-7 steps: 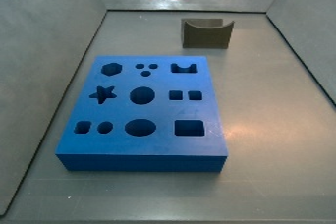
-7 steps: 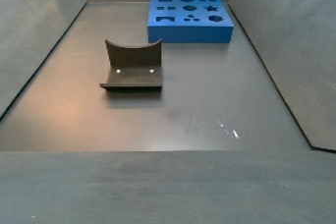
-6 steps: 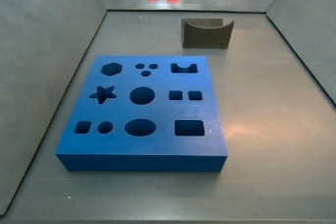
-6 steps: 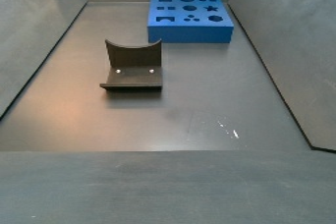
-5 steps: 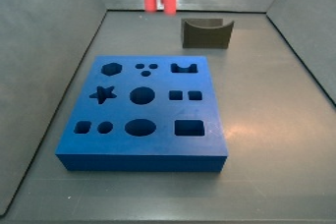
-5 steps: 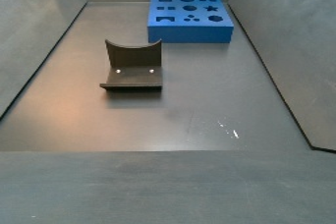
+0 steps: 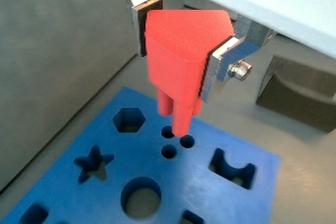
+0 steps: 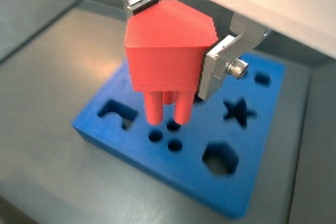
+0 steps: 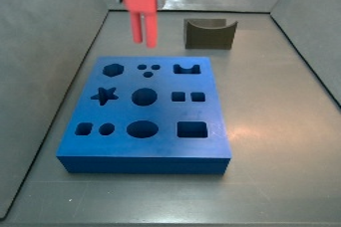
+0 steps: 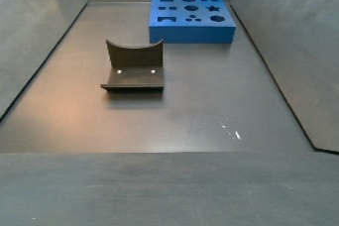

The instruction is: Insert the 3 prong object.

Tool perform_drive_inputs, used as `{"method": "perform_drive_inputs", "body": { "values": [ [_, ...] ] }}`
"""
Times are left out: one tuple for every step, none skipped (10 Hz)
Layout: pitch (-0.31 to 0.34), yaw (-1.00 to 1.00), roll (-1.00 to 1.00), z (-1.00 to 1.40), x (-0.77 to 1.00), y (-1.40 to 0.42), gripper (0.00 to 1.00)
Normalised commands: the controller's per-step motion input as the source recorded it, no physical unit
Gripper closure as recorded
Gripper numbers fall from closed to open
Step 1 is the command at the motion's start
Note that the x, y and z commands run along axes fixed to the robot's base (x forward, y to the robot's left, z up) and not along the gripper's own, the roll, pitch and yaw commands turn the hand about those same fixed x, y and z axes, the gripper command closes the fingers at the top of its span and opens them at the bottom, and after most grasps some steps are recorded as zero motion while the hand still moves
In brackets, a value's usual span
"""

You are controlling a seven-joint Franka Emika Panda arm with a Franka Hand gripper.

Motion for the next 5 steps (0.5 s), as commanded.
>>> {"method": "perform_drive_inputs", "body": {
  "values": [
    [-0.067,-1.00,-0.09,-0.43,0.00,0.00,1.00],
    [-0.044,-1.00,-0.03,-0.40,0.00,0.00,1.00],
    [-0.011,-1.00,-0.02,-0.41,0.00,0.00,1.00],
    [0.000,-1.00,0.00,-0.46,0.00,0.00,1.00],
    [0.000,-1.00,0.00,-0.45,0.00,0.00,1.00]
  ]
}}
